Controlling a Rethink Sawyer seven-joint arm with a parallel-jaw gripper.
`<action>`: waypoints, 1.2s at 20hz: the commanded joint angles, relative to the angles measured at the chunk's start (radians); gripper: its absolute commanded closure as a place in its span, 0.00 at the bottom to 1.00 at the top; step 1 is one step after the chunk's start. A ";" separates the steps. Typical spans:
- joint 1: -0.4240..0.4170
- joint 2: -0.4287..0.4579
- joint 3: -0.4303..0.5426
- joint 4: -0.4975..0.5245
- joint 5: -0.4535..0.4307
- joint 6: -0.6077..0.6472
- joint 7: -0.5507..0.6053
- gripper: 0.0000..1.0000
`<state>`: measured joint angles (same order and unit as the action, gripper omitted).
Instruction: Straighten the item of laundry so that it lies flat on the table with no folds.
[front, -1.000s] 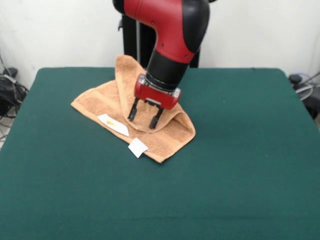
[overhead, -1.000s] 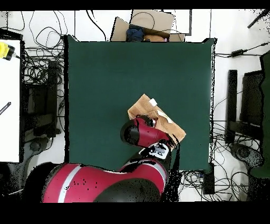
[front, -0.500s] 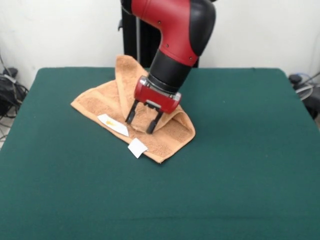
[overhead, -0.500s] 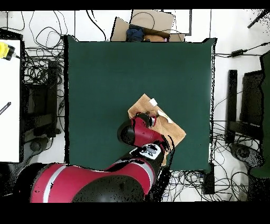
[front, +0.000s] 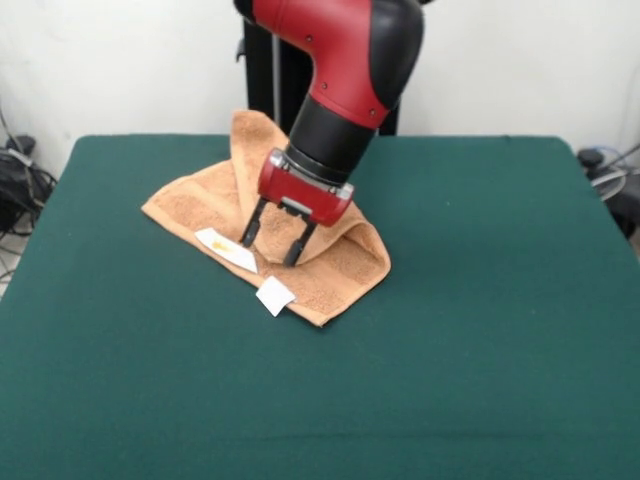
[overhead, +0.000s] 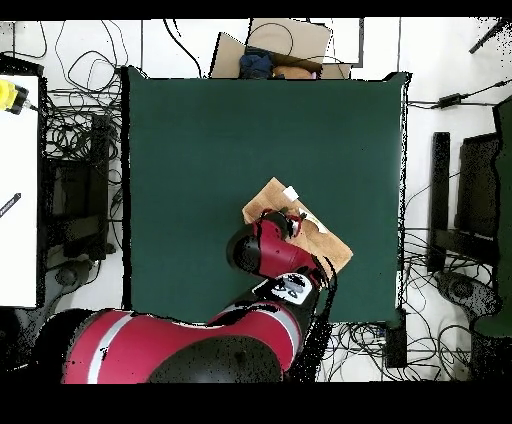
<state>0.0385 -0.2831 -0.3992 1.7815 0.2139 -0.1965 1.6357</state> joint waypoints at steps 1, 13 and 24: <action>-0.016 -0.026 0.082 -0.007 0.016 0.091 0.178 0.00; -0.031 -0.027 0.100 -0.024 -0.017 0.011 0.173 0.00; -0.062 -0.018 0.132 -0.002 -0.077 -0.121 0.207 0.00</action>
<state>-0.0026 -0.3246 -0.3971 1.7818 0.1880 -0.2236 1.6357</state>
